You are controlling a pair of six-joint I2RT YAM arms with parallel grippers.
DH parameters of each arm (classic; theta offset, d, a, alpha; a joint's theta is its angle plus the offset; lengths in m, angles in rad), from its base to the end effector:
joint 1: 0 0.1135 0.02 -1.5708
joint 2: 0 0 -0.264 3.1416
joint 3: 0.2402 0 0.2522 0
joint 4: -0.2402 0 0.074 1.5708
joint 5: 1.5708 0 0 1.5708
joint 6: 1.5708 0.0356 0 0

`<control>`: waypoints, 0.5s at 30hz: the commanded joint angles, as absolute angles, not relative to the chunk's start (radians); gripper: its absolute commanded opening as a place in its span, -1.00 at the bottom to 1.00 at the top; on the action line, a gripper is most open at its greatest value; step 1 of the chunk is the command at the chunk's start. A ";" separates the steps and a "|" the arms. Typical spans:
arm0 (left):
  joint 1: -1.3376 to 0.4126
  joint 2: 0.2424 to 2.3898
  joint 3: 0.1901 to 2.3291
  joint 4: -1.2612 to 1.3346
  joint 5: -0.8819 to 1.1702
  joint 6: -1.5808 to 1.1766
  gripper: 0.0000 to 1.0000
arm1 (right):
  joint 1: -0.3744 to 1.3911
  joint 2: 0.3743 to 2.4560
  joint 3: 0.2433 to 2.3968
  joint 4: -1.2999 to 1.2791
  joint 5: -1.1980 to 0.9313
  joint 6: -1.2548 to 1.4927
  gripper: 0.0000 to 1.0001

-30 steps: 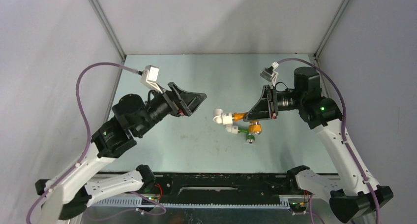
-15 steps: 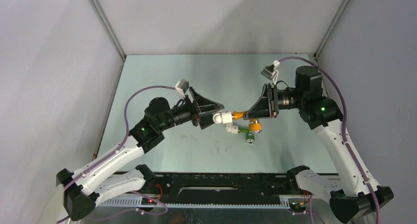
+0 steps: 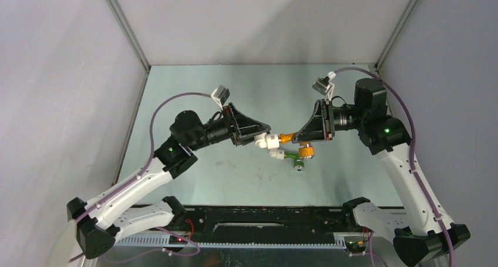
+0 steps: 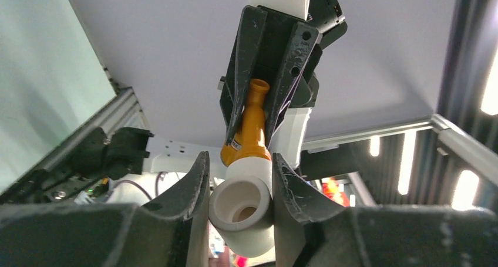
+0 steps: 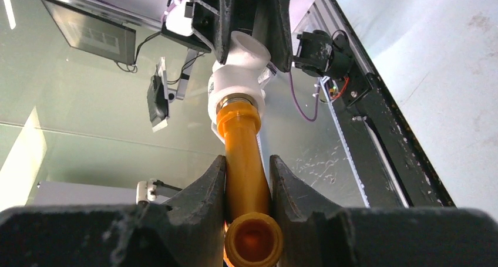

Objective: Install the water faucets

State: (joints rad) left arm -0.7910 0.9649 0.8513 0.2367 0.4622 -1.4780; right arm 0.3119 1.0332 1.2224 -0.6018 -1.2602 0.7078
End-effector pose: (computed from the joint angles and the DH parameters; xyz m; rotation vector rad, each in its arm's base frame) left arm 0.1468 -0.1711 0.3753 -0.1577 1.8881 -2.0595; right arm 0.1722 0.0911 0.4112 -0.5276 2.0926 1.8616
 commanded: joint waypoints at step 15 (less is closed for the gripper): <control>-0.983 0.872 1.179 -0.111 0.331 -0.157 -1.00 | 0.397 1.046 1.236 -0.438 -1.249 0.853 -1.00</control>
State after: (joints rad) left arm -0.9184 0.9157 1.1236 -0.1226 0.3569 -0.6407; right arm 0.3763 1.0409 1.2224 -0.4946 -1.2709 0.7887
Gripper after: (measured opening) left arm 0.342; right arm 0.297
